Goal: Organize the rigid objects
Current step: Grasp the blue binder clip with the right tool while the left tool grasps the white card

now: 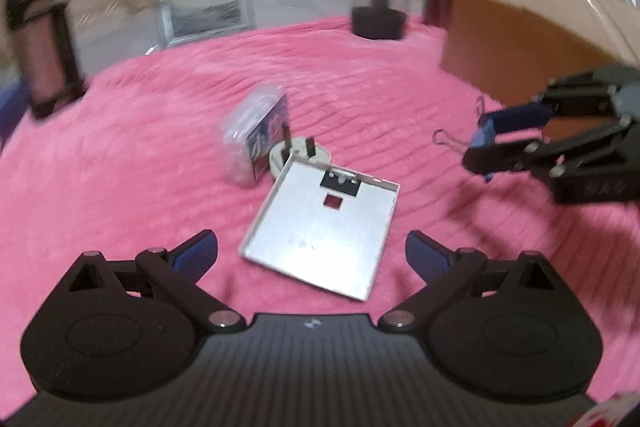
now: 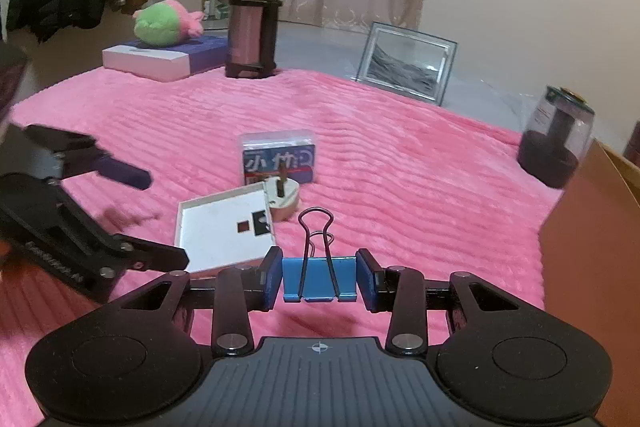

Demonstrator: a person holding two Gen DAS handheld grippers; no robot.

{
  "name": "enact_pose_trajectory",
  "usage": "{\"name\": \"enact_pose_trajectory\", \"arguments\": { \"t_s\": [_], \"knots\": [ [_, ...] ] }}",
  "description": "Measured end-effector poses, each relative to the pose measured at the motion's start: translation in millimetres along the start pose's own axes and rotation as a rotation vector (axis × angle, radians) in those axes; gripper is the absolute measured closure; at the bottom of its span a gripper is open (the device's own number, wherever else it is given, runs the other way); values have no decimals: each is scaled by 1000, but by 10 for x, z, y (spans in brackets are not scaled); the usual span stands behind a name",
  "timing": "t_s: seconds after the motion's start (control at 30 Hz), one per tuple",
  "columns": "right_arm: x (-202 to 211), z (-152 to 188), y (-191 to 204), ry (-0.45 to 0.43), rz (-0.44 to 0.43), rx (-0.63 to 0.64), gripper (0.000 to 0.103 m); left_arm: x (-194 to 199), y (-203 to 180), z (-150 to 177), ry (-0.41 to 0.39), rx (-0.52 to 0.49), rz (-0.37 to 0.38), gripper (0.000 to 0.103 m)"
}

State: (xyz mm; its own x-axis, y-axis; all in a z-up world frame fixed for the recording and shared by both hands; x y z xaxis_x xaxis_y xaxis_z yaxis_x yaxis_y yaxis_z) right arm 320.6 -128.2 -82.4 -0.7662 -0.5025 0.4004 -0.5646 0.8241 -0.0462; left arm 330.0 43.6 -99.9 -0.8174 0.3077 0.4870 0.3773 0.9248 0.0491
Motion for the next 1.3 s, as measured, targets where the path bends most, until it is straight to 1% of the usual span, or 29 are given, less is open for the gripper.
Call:
{"name": "enact_pose_trajectory", "arguments": {
  "t_s": [0.07,0.17,0.23,0.37,0.47,0.63,0.77,0.9,1.0,1.2,1.3],
  "knots": [
    [32,23,-55,4,24,-26,67,-103,26,-27,15,-43,43,5],
    [75,66,-129,15,61,-83,67,-224,69,-52,18,-59,96,5],
    [114,103,-164,21,74,-114,67,-306,104,-52,30,-53,131,5],
    [182,154,-211,26,94,-159,67,-407,104,-64,50,-89,184,5],
    [215,180,-230,26,102,-175,67,-470,80,-67,69,-113,219,5],
    [208,222,-244,34,103,-185,67,-519,26,-45,96,-153,239,6],
    [206,238,-244,37,97,-193,67,-567,-14,-12,112,-170,223,12],
    [221,245,-250,37,96,-198,67,-575,-26,0,119,-154,224,18],
    [234,244,-255,35,98,-204,67,-554,-22,1,122,-140,212,19],
    [285,229,-250,34,99,-215,67,-420,-54,5,128,-94,114,19],
    [352,196,-224,27,100,-219,67,-290,-101,-12,123,-53,74,19]
  ]
}}
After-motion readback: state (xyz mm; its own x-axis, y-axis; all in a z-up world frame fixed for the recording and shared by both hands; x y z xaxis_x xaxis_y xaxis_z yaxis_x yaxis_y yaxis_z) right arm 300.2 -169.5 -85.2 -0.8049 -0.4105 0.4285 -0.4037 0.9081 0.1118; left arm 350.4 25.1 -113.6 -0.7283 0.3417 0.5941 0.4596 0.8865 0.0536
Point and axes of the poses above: each gripper's, at about its wrist camera, not at the fingertips, and x roughly against the way its jaws point, y to its left, z to its underside, the point moved 5 cm from there along -x, roughly the way its jaws point, and after that the axes turned 11 degrees about -y, right-handed, at the moved point
